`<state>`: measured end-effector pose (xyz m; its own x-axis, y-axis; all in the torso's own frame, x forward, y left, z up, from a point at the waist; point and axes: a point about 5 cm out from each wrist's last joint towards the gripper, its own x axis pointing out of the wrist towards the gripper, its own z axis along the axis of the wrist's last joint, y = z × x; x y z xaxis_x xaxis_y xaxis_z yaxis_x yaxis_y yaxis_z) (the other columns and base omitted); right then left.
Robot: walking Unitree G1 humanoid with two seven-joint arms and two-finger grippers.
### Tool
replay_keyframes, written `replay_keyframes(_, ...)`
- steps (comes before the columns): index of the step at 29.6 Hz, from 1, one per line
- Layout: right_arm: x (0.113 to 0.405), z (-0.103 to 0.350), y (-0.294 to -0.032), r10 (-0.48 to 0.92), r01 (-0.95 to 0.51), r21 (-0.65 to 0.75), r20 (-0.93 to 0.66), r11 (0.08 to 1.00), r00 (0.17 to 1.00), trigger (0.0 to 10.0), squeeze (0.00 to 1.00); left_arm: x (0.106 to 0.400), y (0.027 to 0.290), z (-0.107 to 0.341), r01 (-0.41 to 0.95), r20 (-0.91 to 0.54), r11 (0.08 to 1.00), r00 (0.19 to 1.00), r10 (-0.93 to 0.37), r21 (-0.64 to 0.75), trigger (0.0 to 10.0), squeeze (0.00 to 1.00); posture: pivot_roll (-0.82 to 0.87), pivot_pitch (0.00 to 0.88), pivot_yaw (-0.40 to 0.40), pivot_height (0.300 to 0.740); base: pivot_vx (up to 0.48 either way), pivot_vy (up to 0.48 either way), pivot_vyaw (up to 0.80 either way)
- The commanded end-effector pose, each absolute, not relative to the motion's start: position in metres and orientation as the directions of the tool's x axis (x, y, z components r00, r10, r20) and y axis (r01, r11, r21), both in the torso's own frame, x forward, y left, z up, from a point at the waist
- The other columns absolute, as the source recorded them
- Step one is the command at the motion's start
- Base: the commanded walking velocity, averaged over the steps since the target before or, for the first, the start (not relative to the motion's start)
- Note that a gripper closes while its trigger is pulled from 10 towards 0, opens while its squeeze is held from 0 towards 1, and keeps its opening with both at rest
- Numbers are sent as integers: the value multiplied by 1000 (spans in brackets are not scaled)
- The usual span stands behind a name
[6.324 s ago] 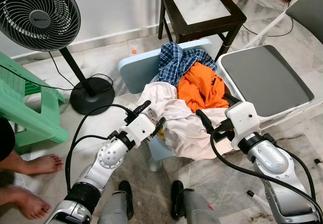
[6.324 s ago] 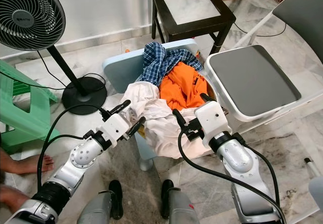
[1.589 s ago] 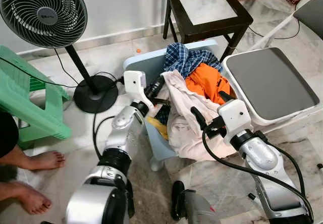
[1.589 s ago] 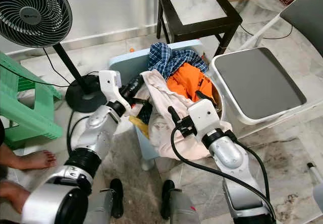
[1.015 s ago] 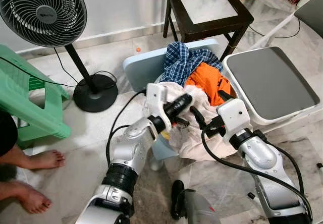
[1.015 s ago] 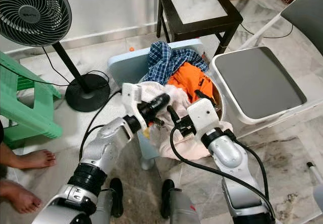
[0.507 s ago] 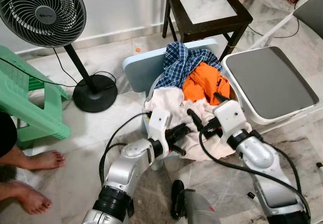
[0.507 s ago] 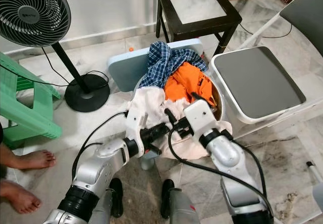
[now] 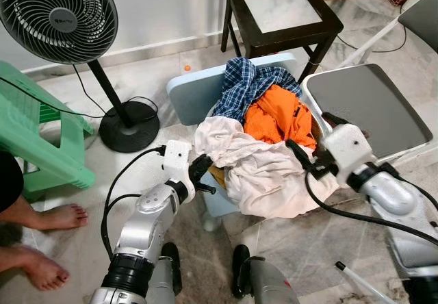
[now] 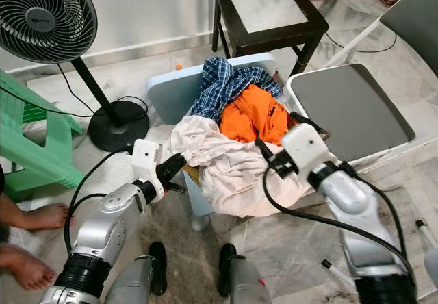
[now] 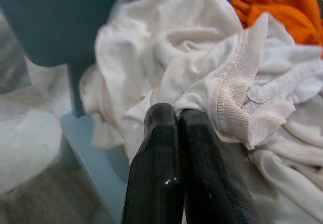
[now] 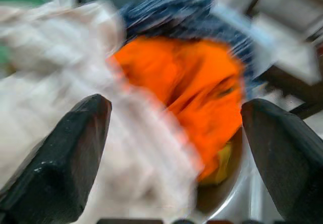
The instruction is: Hang hanger
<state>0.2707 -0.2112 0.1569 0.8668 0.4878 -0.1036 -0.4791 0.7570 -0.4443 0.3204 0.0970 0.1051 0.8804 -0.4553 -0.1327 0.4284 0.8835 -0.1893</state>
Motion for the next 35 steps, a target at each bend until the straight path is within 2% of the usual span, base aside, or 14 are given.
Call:
replay_keyframes(1, 259, 150, -215, 519, -530, -409, -148, 743, 842, 10000, 769, 316, 101, 101, 408, -138, 894, 890, -435, -185, 0, 0, 61, 348, -85, 740, 0, 0, 0)
replay_keyframes(5, 226, 123, -215, 581, -646, -330, -281, 689, 764, 10000, 769, 323, 100, 110, 399, -88, 895, 902, -422, -199, 0, 0, 49, 356, -77, 740, 0, 0, 0)
replay_keyframes(9, 225, 117, -214, 577, -651, -342, -302, 678, 759, 10000, 765, 330, 92, 122, 419, -44, 882, 898, -438, -217, 0, 0, 45, 357, -70, 740, 0, 0, 0)
replay_keyframes(18, 228, 119, -203, 593, -660, -345, -289, 668, 751, 10000, 765, 349, 46, 162, 528, 75, 780, 840, -537, -337, 0, 0, 45, 352, -57, 740, 0, 0, 0)
replay_keyframes(27, 226, 118, -201, 594, -663, -344, -296, 665, 748, 10000, 765, 353, 22, 171, 564, 105, 712, 808, -579, -418, 0, 0, 36, 356, -55, 740, 0, 0, 0)
replay_keyframes(29, 228, 117, -197, 595, -663, -350, -294, 662, 748, 10000, 765, 349, 15, 161, 577, 69, 696, 788, -611, -427, 2431, 0, 36, 356, -56, 740, 0, 0, 0)
replay_keyframes(30, 228, 117, -197, 595, -663, -350, -294, 662, 748, 10000, 765, 349, 15, 161, 577, 69, 696, 788, -611, -427, 2431, 0, 36, 356, -56, 740, 0, 0, 0)
replay_keyframes(31, 230, 118, -195, 595, -661, -355, -289, 661, 750, 10000, 765, 344, 10, 152, 593, 42, 676, 764, -643, -437, 7412, 0, 34, 358, -58, 740, 0, 0, 0)
replay_keyframes(32, 231, 119, -194, 594, -659, -360, -285, 661, 752, 10000, 765, 339, 6, 145, 603, 22, 656, 743, -669, -454, 9922, 0, 36, 359, -58, 740, 0, 0, 0)
replay_keyframes(33, 233, 119, -193, 593, -656, -362, -281, 662, 755, 10000, 765, 336, 4, 140, 609, 11, 646, 731, -682, -460, 10000, 369, 36, 359, -59, 740, 0, 0, 0)
replay_keyframes(34, 234, 120, -193, 592, -653, -364, -278, 664, 756, 10000, 765, 334, 3, 138, 614, 5, 640, 724, -690, -463, 10000, 1000, 36, 359, -60, 740, 0, 0, 0)
replay_keyframes(35, 238, 121, -190, 591, -647, -380, -269, 660, 761, 10000, 765, 329, 1, 131, 632, -15, 640, 706, -708, -436, 10000, 1000, 39, 358, -61, 740, 0, 0, 0)
